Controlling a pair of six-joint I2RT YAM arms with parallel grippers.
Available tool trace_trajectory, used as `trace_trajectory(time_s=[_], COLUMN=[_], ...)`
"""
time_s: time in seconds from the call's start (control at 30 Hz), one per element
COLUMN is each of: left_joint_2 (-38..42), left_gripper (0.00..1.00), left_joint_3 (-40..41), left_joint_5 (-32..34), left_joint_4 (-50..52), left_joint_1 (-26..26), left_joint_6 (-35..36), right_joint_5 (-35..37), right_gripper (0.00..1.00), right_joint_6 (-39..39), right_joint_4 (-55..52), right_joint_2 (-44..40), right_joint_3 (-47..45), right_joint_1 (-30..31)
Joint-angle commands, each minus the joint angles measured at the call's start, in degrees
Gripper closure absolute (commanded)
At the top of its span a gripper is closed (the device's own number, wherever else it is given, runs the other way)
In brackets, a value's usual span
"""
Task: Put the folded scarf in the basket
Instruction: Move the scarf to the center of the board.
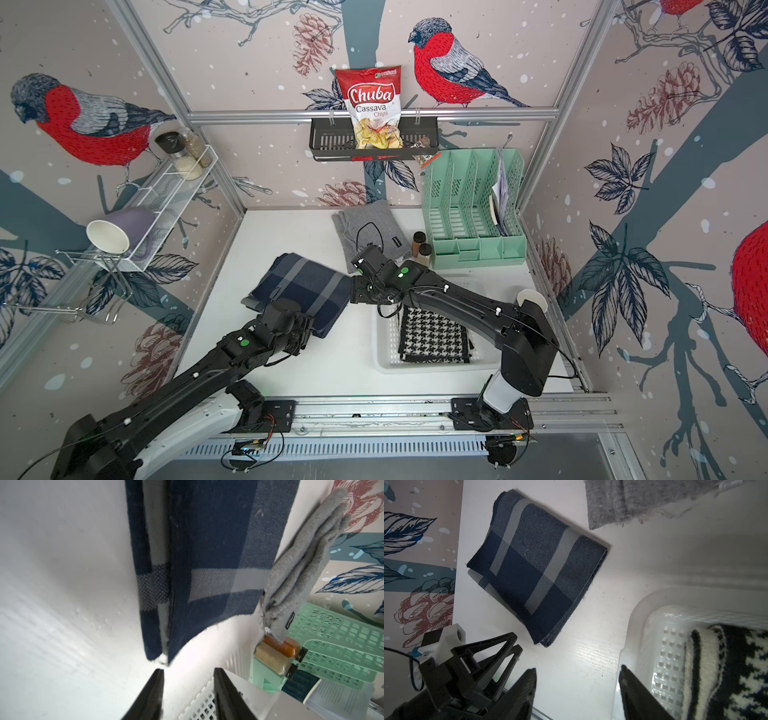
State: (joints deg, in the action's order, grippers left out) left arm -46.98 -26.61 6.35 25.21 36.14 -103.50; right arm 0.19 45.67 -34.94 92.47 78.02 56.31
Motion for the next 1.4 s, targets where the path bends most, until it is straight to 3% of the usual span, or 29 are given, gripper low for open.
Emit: trace_trajectory(time_s=[0.0,0.17,0.3,0.43,0.57,0.67,0.97,1.1,1.37], left_joint_2=[1.7,-2.6,-10.1,-17.9,-26.3,-33.5,-53.7,-62.1,-70.1], left_gripper=[0.55,0.53,0.53,0.49,0.23,0.19,0.19,0.18,0.16], left_joint_3=[-3.2,-15.1,-22.3,-29.0,-34.5,-38.4,-49.7,-55.6,-59.2], left_joint_5=[0.3,5.2,-6.3,-11.2,-13.1,-13.1,-12.0,-16.0,-20.8], left_joint_4=[6.0,10.5,10.4,11.1,8.3,7.9,7.7,7.1,5.7], left_joint_1=[1.6,0.8,-16.8,-33.7,-42.4,-46.0,-49.8,-51.5,-51.6], left_joint_6=[0.2,15.3,38.1,55.6,66.7,69.6,73.7,75.0,76.2], right_joint_5=[0.9,0.0,-1.3,-3.4,-7.9,-9.2,-13.8,-15.0,-18.4], right_gripper=[0.3,0.28,0.22,0.18,0.16,0.14,0.12,0.11,0.1], right_joint_6=[1.2,1.6,3.0,5.1,8.5,10.4,14.4,16.1,17.3], right_joint_4=[-0.1,-0.4,-0.1,0.3,2.4,3.8,6.3,6.2,8.3], right_joint_2=[0.9,3.1,5.5,9.5,13.5,16.5,25.6,29.1,32.6], right_joint_3=[1.3,3.6,5.6,7.6,8.6,10.1,15.1,17.4,15.7], right_joint_1=[0.2,0.6,1.6,2.6,2.9,3.2,2.7,2.5,0.3])
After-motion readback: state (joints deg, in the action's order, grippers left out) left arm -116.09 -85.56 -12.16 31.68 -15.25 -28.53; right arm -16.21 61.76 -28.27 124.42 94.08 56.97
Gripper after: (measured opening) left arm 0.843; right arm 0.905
